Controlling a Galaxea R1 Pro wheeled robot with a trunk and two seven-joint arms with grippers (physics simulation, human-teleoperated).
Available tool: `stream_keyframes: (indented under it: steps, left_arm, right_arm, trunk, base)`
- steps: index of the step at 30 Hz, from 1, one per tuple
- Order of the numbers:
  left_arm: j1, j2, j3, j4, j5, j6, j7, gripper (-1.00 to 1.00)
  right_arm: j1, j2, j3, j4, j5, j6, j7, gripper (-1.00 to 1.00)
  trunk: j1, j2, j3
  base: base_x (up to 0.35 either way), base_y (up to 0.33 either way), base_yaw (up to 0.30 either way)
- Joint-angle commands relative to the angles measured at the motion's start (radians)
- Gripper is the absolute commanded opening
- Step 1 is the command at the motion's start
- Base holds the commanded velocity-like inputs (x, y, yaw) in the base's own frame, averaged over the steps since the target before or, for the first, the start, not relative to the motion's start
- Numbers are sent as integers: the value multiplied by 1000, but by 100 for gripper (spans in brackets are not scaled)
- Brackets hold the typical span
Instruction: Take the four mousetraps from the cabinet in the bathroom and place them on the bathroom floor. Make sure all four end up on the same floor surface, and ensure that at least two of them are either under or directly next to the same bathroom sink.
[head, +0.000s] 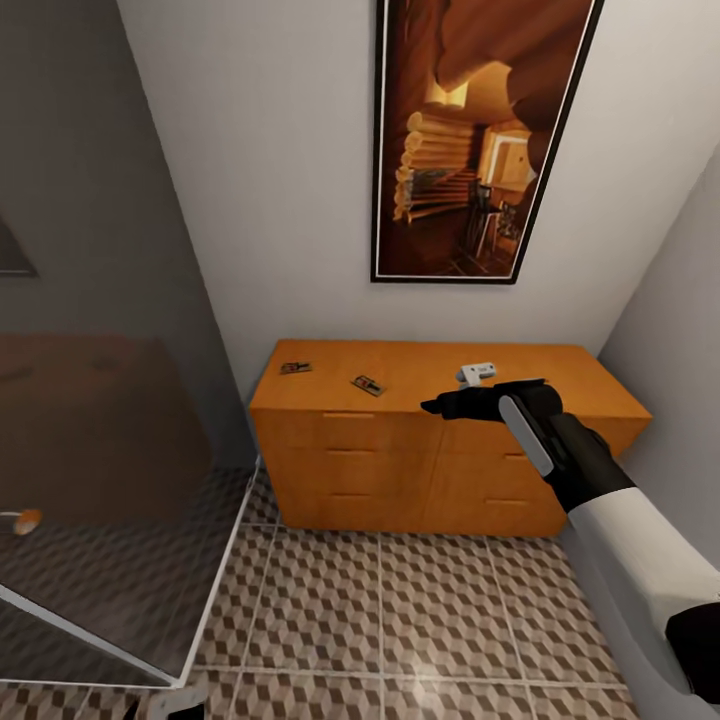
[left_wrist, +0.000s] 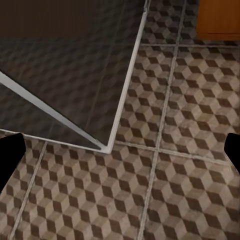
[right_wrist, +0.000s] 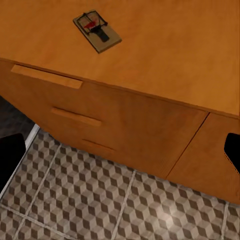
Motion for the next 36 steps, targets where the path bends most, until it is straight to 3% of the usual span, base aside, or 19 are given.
stream_keyframes:
  steps: [1,11,28,32,33,36]
  left_arm:
    - [-1,-1,-8,3,-1,-3,7,100]
    - [-1,-1,-8,3,-1,-3,7,100]
    - [-1,-1,-8,4,-1,0,6,100]
    - [-1,-12,-9,4,-2,94,6,100]
    - [-1,-28,-9,4,-2,253,4,100]
    - [-1,-34,-10,4,-3,365,1,100]
  right_arm:
    - [-1,1,2,3,8,-2,7,100]
    - [-1,6,5,21,7,-18,7,100]
    - [-1,12,4,24,7,-27,36,100]
    - [-1,12,4,24,8,-27,37,100]
    - [-1,12,4,24,9,-28,38,100]
    - [-1,12,4,24,9,-28,38,100]
  trunk:
    - [1,-2,-2]
    - [1,-2,-2]
    - [1,-2,-2]
    - [1,-2,-2]
    - [1,-2,-2]
    - [1,-2,-2]
  base:
    - [248,0,0]
    - [207,0,0]
    - [15,0,0]
    - [0,0,0]
    - [0,0,0]
    - [0,0,0]
